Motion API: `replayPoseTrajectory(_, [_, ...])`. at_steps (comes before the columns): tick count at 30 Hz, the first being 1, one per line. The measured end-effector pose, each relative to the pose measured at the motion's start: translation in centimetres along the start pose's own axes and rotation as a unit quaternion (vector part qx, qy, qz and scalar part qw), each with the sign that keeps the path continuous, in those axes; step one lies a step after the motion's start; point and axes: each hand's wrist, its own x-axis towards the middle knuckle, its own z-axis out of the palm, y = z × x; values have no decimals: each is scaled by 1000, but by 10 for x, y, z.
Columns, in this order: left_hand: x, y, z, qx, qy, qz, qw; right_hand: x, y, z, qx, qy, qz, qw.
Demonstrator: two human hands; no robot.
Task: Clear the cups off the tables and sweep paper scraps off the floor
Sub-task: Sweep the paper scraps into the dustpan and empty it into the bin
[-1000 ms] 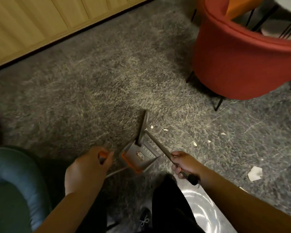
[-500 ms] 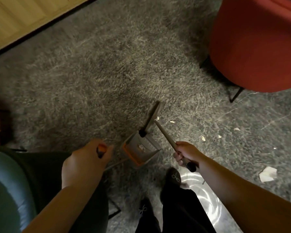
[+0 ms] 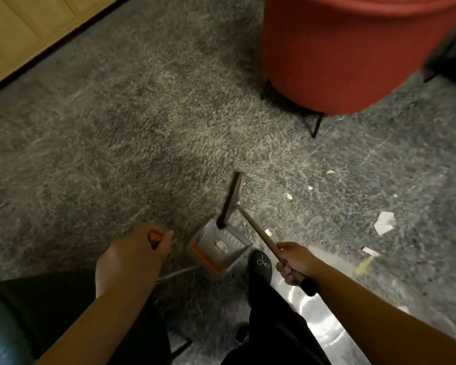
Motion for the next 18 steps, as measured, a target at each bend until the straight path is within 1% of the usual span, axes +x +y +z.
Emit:
replayPoseTrajectory(5, [-38, -6, 17, -13, 1, 43, 999, -40, 66, -23, 80, 25, -17, 996])
replayPoseTrajectory(8, [-59, -2, 24, 20, 10, 93, 995, -60, 106, -44, 97, 42, -38, 994])
replayPoseTrajectory(18, [-126, 54, 62, 12, 13, 205, 979, -101, 203, -136, 180, 117, -39, 976])
